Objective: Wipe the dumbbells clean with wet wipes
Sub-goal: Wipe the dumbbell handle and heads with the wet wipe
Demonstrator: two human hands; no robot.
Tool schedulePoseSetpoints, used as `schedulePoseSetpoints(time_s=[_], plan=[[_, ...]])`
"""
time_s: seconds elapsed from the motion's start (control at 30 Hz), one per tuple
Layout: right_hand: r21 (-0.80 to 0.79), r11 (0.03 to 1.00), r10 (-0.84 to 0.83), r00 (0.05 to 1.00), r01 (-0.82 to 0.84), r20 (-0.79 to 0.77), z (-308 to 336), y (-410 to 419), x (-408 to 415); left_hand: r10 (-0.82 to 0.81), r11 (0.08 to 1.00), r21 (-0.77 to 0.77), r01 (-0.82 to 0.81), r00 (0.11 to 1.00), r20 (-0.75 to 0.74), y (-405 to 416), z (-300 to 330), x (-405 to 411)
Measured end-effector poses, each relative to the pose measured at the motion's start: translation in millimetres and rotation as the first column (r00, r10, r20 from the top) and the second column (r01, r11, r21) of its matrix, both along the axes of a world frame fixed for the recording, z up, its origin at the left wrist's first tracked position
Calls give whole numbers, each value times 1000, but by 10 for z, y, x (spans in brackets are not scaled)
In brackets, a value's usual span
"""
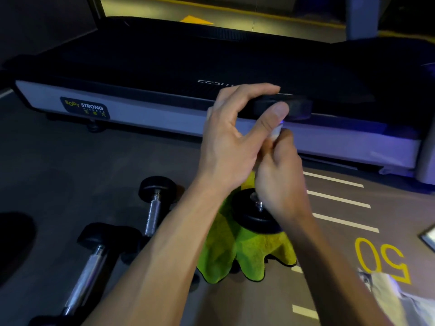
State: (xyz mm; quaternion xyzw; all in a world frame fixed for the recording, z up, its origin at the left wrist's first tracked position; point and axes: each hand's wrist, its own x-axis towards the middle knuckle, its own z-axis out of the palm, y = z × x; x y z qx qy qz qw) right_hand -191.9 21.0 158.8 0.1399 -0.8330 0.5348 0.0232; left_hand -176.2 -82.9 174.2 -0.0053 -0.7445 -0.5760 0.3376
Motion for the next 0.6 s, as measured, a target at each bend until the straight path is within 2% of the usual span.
schedulePoseSetpoints(time_s=[0.03,0.1,0.13,0.17,0.23,0.27,0.33,0.4,0.43,0.5,0.6], plan=[[-157,985,79,994,-66,78,-1,49,-56,-10,1000,10,10,1000,6,-6,3,-6],[-498,859,271,933,-123,238,-29,107,-155,-40,999,36,40,999,6,-8,13,-8],[-597,794,340,896,-112,284,-40,126,-178,-56,997,45,55,998,7,-6,18,-6],[-625,774,362,879,-98,310,-62,131,-199,-70,996,54,70,997,9,-7,18,-6],[-586,804,313,911,-104,268,-95,112,-193,-91,993,74,90,996,13,-19,13,-1],[-510,850,257,949,-131,185,-102,96,-166,-97,992,80,96,995,12,-32,10,0],[-243,954,174,984,-177,-32,-111,37,-98,-99,992,80,97,995,16,-69,8,3],[25,998,60,990,-57,-128,-93,-37,-21,-88,994,72,86,996,23,-82,13,18],[97,995,-3,988,18,-153,-74,-65,5,-83,995,66,81,996,23,-81,16,25],[96,994,-38,991,51,-129,-38,-95,6,-74,995,63,72,997,15,-81,15,41],[-27,999,20,997,-22,-74,46,-56,-44,-97,990,107,94,995,24,-100,43,78]])
